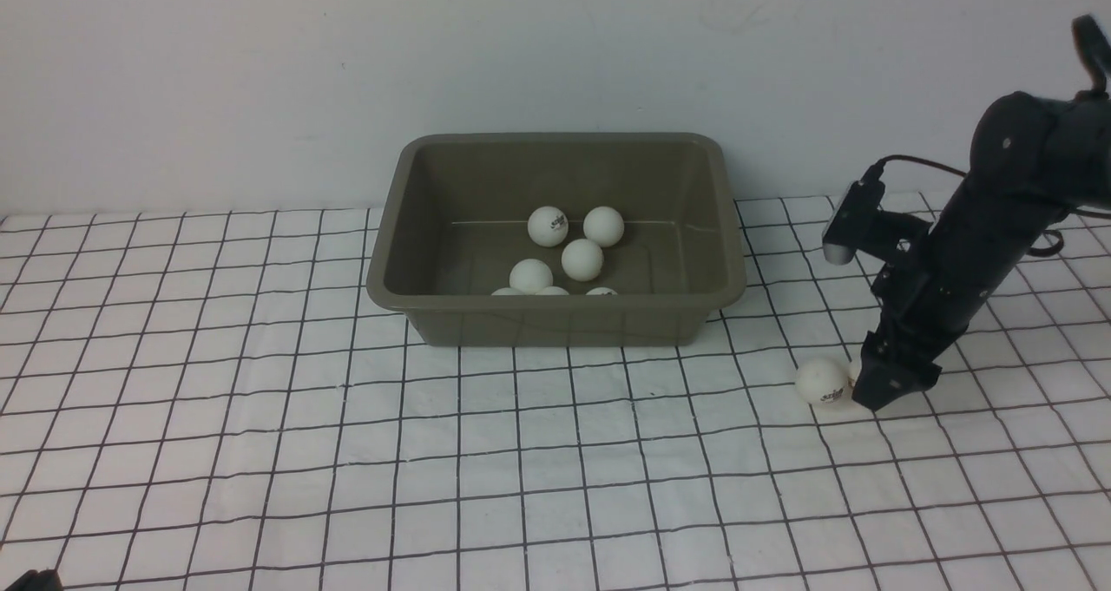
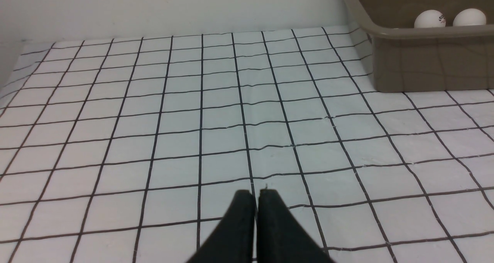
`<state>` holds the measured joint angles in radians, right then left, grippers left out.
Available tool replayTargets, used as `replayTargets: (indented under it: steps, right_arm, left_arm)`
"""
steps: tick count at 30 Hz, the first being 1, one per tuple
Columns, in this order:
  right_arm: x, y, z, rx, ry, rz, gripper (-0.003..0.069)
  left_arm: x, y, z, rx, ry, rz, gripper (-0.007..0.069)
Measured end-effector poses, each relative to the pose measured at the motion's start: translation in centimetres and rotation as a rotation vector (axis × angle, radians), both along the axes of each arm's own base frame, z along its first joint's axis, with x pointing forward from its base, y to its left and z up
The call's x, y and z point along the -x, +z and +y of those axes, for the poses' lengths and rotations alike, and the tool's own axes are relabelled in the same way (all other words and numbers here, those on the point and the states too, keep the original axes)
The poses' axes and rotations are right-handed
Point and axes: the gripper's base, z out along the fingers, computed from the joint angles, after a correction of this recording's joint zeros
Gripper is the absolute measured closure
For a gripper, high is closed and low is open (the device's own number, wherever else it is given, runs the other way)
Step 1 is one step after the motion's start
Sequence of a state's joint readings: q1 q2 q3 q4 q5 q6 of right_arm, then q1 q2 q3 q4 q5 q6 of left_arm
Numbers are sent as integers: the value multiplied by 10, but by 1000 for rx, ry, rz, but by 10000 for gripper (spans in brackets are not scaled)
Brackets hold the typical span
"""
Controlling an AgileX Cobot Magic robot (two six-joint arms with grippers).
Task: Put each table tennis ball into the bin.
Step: Use the right arm to clamp the table tennis ball closest to it, then use the right arm to put the table tennis ball into the box
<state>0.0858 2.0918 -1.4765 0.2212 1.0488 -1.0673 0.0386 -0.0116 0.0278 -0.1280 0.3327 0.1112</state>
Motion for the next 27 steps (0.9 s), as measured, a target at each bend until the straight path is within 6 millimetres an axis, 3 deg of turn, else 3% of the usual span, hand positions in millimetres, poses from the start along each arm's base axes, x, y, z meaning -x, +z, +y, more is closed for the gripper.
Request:
replayTargets:
  steps: [8,19,22,25,27]
  right_arm:
    - [-1,0,0,0,-3,-11,293]
    - [-5,8,-7,74,-37,-12,297]
    - [-18,32,-8,90,-98,-58,297]
    - [-37,86,-1,16,-184,-187,297]
    - [-40,107,6,-38,-204,-228,297]
  left_arm:
    - [0,0,0,0,0,0,629]
    - [0,0,0,0,0,0,629]
    - [0,0,0,0,0,0,629]
    - [0,0,0,0,0,0,629]
    - [0,0,0,0,0,0,629]
